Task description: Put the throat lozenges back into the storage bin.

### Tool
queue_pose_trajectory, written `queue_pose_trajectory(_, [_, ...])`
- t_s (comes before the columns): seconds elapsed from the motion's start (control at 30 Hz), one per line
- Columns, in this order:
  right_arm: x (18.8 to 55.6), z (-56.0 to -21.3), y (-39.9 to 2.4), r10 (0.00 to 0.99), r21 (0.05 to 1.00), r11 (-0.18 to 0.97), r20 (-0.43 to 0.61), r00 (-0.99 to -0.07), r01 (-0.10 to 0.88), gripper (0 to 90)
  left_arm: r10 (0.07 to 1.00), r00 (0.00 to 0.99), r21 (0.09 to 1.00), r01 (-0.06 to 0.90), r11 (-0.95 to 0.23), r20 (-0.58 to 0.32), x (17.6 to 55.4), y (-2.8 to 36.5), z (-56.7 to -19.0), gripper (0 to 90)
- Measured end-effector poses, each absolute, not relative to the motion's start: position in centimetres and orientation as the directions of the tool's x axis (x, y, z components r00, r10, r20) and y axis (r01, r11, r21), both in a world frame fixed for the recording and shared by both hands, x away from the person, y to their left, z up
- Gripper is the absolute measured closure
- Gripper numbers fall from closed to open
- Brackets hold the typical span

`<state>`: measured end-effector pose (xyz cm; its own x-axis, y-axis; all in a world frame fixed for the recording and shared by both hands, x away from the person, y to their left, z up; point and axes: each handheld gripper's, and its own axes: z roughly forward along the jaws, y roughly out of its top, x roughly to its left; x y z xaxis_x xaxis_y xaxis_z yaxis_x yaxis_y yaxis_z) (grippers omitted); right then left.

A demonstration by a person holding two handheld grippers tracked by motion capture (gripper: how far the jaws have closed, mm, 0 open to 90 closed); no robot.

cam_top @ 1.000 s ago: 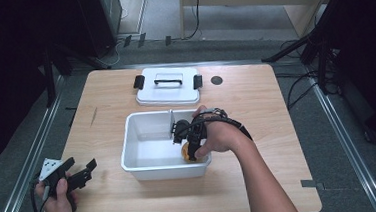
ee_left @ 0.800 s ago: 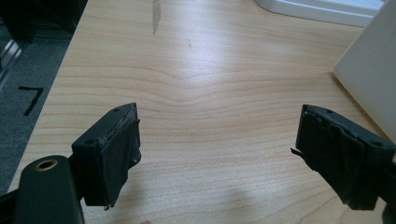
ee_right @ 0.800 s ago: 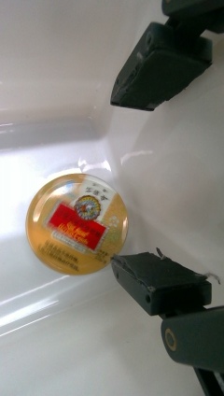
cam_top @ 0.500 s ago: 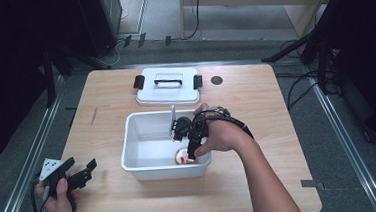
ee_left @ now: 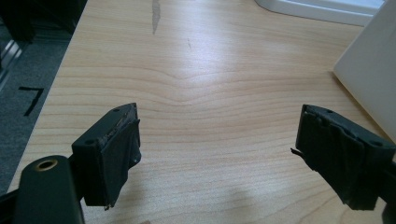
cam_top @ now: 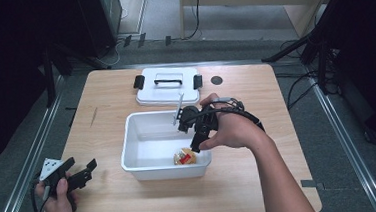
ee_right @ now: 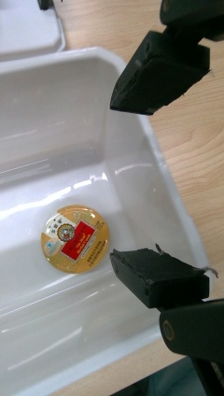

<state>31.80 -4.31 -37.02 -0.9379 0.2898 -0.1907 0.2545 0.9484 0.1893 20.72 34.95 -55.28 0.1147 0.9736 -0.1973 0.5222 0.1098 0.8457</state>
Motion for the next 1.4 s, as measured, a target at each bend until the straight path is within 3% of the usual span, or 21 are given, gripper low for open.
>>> queue_pose_trajectory(0.63, [31.9,-36.8,-9.1,0.368,0.183,0.924,-0.197,-0.909,0.335,20.9,0.973,0.116,0.845,0.523,0.109,-0.198,20.7,34.9,-55.3,14.8])
queue_pose_trajectory(1.17, [31.5,-39.9,-14.1,0.465,0.198,0.878,-0.145,-0.873,0.435,19.6,0.973,0.119,0.843,0.528,0.107,-0.198,20.7,34.9,-55.3,14.8])
queue_pose_trajectory(1.4, [31.4,-42.1,-17.1,0.549,0.225,0.826,-0.116,-0.827,0.517,13.4,0.974,0.12,0.844,0.526,0.104,-0.195,20.7,34.9,-55.3,14.8])
